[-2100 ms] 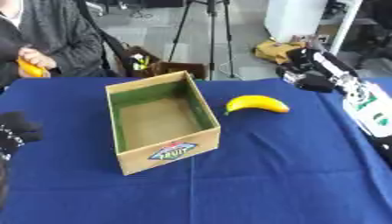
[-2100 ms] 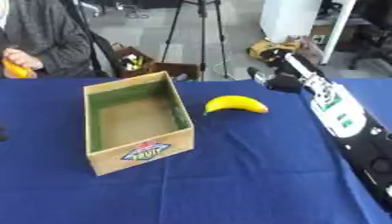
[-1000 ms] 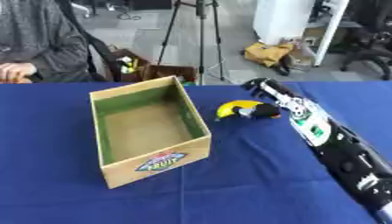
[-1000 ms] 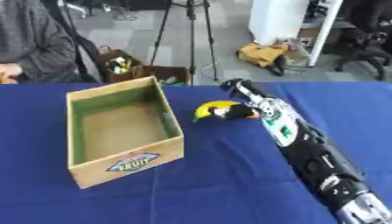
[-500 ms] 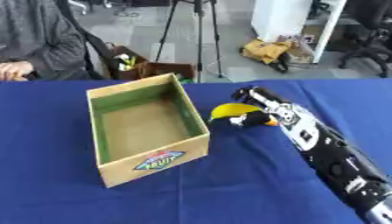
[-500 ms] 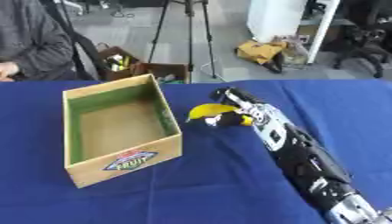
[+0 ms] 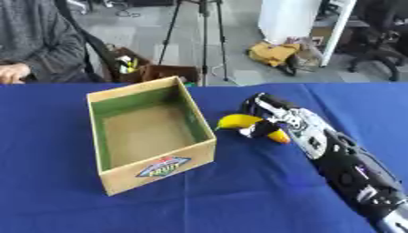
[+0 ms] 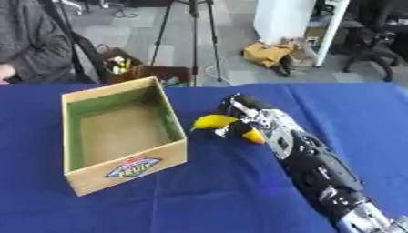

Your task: Pick up objects on the table and place them in the box.

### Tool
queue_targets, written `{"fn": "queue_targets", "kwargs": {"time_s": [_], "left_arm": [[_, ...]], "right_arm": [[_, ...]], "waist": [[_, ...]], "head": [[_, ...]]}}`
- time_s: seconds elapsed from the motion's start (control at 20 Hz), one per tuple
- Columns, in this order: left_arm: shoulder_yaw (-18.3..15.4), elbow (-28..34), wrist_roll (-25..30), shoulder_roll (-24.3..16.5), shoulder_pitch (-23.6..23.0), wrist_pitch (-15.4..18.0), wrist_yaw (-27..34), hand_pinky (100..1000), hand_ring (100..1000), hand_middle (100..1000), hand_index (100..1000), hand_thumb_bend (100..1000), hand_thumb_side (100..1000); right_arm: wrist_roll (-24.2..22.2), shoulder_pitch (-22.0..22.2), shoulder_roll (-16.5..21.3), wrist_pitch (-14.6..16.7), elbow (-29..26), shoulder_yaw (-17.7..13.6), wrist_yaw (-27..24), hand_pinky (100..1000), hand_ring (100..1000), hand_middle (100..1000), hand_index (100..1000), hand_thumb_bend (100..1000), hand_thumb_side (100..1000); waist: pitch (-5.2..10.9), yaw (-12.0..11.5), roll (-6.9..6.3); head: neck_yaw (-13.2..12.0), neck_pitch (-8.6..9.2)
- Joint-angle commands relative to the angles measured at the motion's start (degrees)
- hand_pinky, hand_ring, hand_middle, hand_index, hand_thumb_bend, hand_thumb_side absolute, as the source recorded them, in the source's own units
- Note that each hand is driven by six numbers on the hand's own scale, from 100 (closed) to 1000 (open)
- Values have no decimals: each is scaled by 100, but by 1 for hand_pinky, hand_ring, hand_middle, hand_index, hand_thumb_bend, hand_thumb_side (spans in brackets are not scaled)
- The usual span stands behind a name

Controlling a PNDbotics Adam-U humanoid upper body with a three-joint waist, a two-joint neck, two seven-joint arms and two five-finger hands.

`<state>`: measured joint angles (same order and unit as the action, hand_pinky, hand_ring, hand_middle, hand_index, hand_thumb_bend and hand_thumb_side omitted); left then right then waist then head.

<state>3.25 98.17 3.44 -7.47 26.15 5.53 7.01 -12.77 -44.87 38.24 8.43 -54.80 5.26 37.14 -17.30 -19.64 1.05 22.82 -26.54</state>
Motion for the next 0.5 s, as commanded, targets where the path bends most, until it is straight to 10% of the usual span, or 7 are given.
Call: {"fn": "queue_targets", "kwargs": {"time_s": [0.05, 0.5], "left_arm": [[-7, 110, 5, -31, 70, 6, -13, 655, 660, 524, 713, 547, 954], [-12, 98, -4, -44, 40, 8, -28, 655, 662, 525, 713, 547, 954]], "right_arm": [[117, -71, 129, -17, -61, -79, 56, 522, 495, 591, 706, 326, 362], [301, -58, 249, -51, -266, -93, -40, 529, 504, 601, 719, 408, 331]], "waist": [[111, 20, -14], [165, 117, -5]], "head": [[24, 87], [34, 79]]}}
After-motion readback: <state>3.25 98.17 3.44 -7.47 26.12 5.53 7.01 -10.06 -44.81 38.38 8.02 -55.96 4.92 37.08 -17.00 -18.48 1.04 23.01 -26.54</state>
